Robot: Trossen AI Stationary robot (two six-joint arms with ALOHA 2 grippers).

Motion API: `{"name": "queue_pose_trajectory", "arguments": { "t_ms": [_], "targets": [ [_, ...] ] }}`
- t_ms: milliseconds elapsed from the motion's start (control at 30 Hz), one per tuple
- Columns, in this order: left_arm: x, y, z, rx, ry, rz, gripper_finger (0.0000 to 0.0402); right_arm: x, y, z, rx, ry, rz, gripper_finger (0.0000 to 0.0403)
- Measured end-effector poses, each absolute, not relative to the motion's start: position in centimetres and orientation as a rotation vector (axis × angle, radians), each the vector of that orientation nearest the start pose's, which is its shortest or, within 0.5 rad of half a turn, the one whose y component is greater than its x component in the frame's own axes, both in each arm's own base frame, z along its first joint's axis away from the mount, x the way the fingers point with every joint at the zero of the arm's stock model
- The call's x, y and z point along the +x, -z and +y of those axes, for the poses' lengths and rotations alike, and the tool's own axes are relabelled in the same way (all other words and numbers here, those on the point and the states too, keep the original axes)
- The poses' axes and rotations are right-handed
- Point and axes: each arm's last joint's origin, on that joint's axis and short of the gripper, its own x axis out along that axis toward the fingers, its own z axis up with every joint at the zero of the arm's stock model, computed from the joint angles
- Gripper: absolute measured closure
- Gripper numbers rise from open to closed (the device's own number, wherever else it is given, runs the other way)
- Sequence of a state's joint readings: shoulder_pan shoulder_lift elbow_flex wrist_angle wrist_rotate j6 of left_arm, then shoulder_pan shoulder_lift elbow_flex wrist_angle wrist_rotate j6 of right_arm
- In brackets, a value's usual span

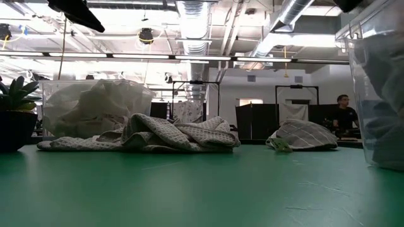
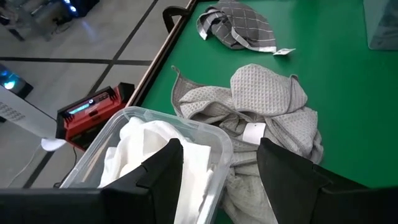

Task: Sort towels by color in basket
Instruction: Put the orange towel into the bottom transparent bin

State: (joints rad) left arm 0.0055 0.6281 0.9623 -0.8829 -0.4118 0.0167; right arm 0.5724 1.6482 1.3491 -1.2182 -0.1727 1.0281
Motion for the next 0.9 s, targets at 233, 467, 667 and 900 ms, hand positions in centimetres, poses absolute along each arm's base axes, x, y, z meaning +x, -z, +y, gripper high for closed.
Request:
{"name": "queue_pose_trajectory", "arguments": {
  "t_ms": [233, 467, 667, 900],
  "targets": [
    [9.85, -34.64, 1.21, 0.126, -0.402, 0.545, 0.0205, 24.29, -26.63, 16.08, 0.523, 0.236, 1.59, 0.0365],
    [9.85, -34.64, 1.21, 0.126, -0.402, 0.545, 0.0205, 24.33, -26.67, 15.98, 0.52, 0.231, 1.589, 0.0365],
    [9.85, -34.64, 1.21, 0.126, -0.402, 0.545, 0.0205, 24.04, -26.67, 16.4, 0.501, 0.214, 1.593, 0.0365],
    [9.85, -34.64, 1.21, 0.126, -0.402, 0.546, 0.0205, 24.06, -26.67, 16.37, 0.509, 0.212, 1.597, 0.0365]
  ]
}}
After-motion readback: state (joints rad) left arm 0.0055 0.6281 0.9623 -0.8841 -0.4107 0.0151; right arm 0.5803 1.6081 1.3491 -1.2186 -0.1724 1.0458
